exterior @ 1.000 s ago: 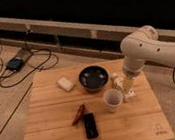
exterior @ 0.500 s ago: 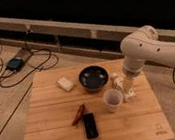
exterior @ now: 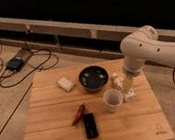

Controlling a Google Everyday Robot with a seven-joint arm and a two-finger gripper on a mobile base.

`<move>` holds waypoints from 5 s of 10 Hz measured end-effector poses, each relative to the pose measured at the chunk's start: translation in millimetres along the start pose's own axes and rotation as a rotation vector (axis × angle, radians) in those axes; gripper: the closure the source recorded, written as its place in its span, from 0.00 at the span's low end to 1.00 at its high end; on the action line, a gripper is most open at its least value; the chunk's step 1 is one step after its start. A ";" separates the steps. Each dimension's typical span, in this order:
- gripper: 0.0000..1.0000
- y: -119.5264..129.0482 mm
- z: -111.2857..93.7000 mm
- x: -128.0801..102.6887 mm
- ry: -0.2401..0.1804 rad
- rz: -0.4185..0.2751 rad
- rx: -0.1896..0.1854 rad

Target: Place the ceramic cup in the ceramic bowl

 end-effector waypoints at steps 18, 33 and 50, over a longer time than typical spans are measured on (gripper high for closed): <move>0.47 -18.5 105.2 67.5 0.023 -0.082 0.021; 1.00 9.0 23.2 141.7 0.027 -0.195 0.157; 0.20 88.0 131.2 222.1 0.013 -0.105 0.289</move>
